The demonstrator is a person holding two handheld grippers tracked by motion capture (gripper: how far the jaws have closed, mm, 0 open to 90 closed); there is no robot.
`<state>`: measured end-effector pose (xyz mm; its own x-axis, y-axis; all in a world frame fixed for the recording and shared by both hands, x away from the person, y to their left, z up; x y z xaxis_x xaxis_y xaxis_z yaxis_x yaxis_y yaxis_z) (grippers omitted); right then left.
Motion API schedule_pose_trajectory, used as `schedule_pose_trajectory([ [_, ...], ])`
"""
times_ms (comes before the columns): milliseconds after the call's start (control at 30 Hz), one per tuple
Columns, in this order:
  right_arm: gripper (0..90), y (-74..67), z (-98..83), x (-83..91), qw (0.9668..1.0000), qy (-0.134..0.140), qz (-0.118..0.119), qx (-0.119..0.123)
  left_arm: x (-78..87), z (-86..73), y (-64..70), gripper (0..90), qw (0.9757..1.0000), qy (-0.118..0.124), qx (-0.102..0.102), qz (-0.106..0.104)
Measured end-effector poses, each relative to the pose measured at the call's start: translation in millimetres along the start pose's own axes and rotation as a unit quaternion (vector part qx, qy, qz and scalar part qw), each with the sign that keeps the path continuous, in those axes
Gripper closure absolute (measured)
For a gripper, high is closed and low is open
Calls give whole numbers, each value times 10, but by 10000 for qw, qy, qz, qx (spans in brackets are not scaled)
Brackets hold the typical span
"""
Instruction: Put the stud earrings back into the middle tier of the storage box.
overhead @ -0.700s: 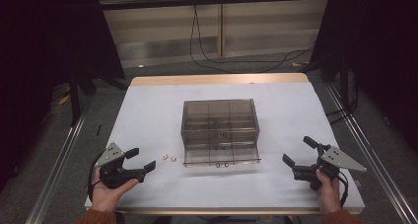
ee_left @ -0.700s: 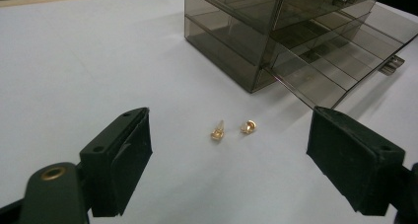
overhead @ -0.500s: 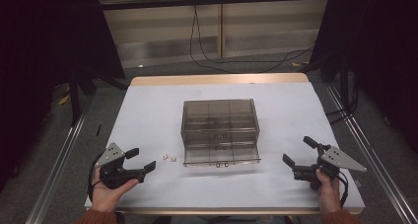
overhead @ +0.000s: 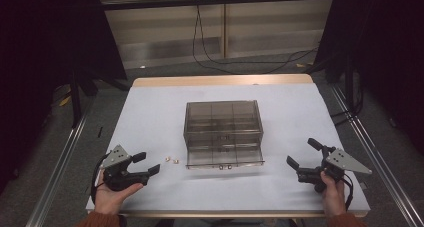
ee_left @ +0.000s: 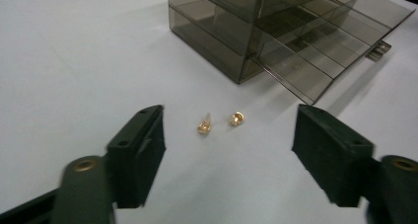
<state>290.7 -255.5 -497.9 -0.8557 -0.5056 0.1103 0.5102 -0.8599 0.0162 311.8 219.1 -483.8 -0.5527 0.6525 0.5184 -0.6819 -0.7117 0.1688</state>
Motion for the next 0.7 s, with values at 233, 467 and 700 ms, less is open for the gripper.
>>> schedule_pose_trajectory([
  [233, 0, -2, -1, 1, 10000, -11, 9, 16, -51, 56, 108, 550, 9993, -168, -47, -327],
  [467, 0, 0, 0, -2, 10000, -3, -8, 3, -120, 136, 181, 623, 9982, -364, -176, -450],
  [700, 0, 0, -1, -2, 10000, -8, -7, -2, -188, 188, 182, 684, 9967, -620, -162, -501],
])
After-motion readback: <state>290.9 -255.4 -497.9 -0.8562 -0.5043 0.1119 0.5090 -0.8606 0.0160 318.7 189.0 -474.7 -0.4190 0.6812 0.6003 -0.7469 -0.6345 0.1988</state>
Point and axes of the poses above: each handheld gripper's, and its own axes: x roughly backward along the jaws, z roughly out of its top, y roughly to its right, the point moved 8 cm from there along -x, roughly forward along the jaws, and after that the axes turned 4 degrees about x, right-handed, at the moved point
